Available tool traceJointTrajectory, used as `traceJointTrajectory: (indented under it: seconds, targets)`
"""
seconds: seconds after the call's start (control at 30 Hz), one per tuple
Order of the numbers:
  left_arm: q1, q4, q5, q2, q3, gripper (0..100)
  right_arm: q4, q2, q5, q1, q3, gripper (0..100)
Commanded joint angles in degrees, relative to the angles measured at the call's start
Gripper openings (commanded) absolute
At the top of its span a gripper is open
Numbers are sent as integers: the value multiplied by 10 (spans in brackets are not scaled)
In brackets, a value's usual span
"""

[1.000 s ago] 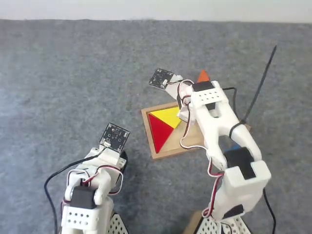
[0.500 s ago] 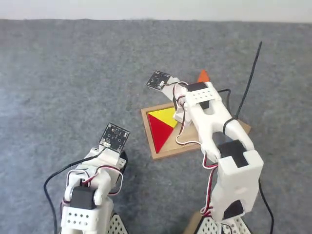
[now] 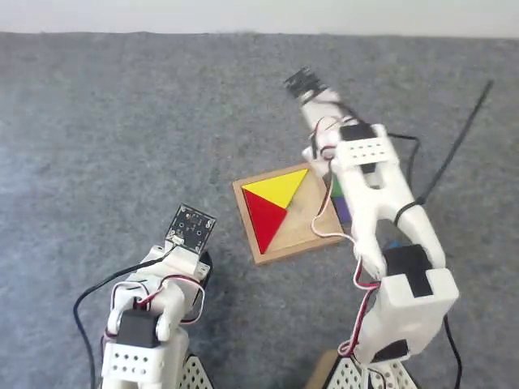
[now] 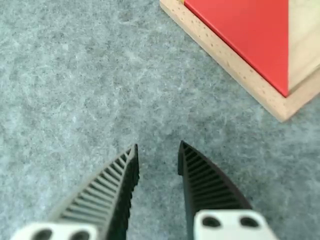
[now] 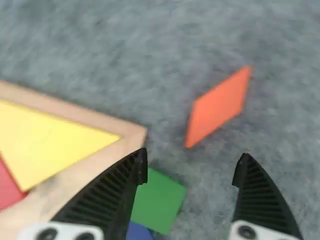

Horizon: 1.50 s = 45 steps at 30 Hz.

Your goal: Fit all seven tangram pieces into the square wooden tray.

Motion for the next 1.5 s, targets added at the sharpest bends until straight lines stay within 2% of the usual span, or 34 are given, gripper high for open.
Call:
traceJointTrajectory:
  seconds: [0.0, 0.27, 0.33, 0.5, 0.63, 0.77, 1.1, 1.17, 1.3, 1.47]
  targets:
    - [-1, 2, 4, -12, -7, 123, -13, 15, -110, 27, -100, 279]
    - [-1, 2, 4, -12, -7, 123, -8, 278, -244, 25, -393, 278]
    - [-1, 2, 4, -12, -7, 123, -3, 339, -259, 29, -450, 277]
    - [-1, 2, 4, -12, -7, 123, 97, 400, -261, 27, -551, 277]
    - [-1, 2, 4, -12, -7, 123, 141, 419, -265, 44, -595, 277]
    - [-1, 2, 4, -12, -7, 123, 144, 434, -308, 60, -602, 277]
    - [-1, 2, 4, -12, -7, 123, 148, 463, -302, 48, -603, 272]
    - [-1, 2, 4, -12, -7, 123, 160, 466, -302, 52, -603, 221]
    - [-1, 2, 4, -12, -7, 123, 213, 464, -302, 63, -603, 54]
    - [-1, 2, 4, -12, -7, 123, 308, 458, -301, 75, -623, 58]
